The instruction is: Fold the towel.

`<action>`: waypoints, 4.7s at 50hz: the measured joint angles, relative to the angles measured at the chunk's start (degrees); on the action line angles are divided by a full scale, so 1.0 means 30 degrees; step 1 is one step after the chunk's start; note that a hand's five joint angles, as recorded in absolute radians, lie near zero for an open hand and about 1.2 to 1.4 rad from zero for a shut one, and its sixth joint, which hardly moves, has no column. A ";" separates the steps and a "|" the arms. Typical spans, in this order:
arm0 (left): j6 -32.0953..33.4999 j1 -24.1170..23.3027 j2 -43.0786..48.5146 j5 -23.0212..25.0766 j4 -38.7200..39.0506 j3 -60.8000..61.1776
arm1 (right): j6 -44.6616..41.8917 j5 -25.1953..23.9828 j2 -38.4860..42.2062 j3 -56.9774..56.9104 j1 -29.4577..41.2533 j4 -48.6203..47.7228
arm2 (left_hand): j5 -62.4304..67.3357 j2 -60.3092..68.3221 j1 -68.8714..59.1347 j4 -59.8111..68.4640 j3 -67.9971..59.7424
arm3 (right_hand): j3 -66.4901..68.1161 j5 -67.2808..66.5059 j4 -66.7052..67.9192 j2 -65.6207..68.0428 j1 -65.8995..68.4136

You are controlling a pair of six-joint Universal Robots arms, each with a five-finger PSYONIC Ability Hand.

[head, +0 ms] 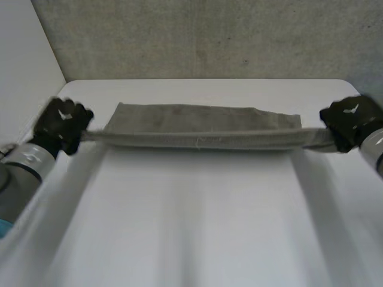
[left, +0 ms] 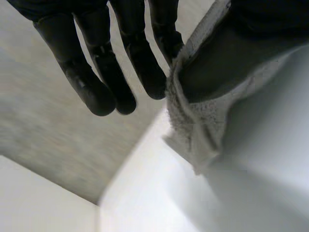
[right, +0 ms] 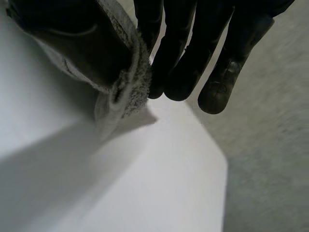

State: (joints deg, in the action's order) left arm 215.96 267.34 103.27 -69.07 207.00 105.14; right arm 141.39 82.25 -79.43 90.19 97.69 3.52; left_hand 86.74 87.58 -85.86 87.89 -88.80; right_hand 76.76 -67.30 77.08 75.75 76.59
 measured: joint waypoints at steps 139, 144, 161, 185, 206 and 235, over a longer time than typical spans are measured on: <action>-0.7217 -0.3413 0.1443 -0.2297 -0.0526 -0.0388 | 0.0991 -0.0483 0.7129 -0.2011 0.0401 -0.0615 | -2.4662 -2.4230 2.3460 -2.4241 2.4868 | -1.8757 1.8468 -1.8734 -1.8505 -1.8531; -0.7191 -0.3475 0.1517 -0.2324 -0.0467 -0.0336 | 0.0989 -0.0530 0.7944 -0.2107 0.0161 -0.1351 | -2.4662 -2.4230 2.3461 -2.4242 2.4868 | -1.5767 1.5784 -1.5746 -1.5452 -1.5763; -0.7211 -0.3525 0.1684 -0.2356 -0.0438 -0.0389 | 0.0756 0.0032 0.9531 -0.3261 -0.0795 -0.2721 | -2.4664 -2.4230 2.3481 -2.4244 2.4870 | -0.0166 0.0204 -0.0040 -0.0165 -0.0310; -0.7202 -0.3554 0.0385 -0.2488 -0.0447 -0.0445 | -0.3692 0.2130 0.7239 -0.7169 -0.2189 -0.1878 | -2.4679 -2.4232 2.3539 -2.4245 2.4944 | 0.0014 0.0203 -0.0046 -0.0165 -0.0111; -0.7244 -0.5520 0.0610 -0.2680 -0.0337 -0.1398 | -0.2257 0.1574 0.9421 -0.6661 1.2587 -0.3403 | -2.4682 -2.4233 2.3544 -2.4241 2.4953 | -0.2499 0.2803 -0.2699 -0.2622 -0.2870; -0.7270 -0.8429 0.1330 -0.3751 -0.0300 -0.2589 | 0.3134 0.0418 0.3305 0.0439 0.6270 -0.2931 | -2.4679 -2.4232 2.3545 -2.4241 2.4953 | -2.0592 2.0936 -2.0621 -2.0276 -2.0569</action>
State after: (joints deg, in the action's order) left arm 194.15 242.05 107.26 -80.32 206.10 97.37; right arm 150.79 83.51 -69.51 91.50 116.50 -5.28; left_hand 12.70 14.88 -15.23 15.17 -13.94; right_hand 14.99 -4.49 15.21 14.92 14.88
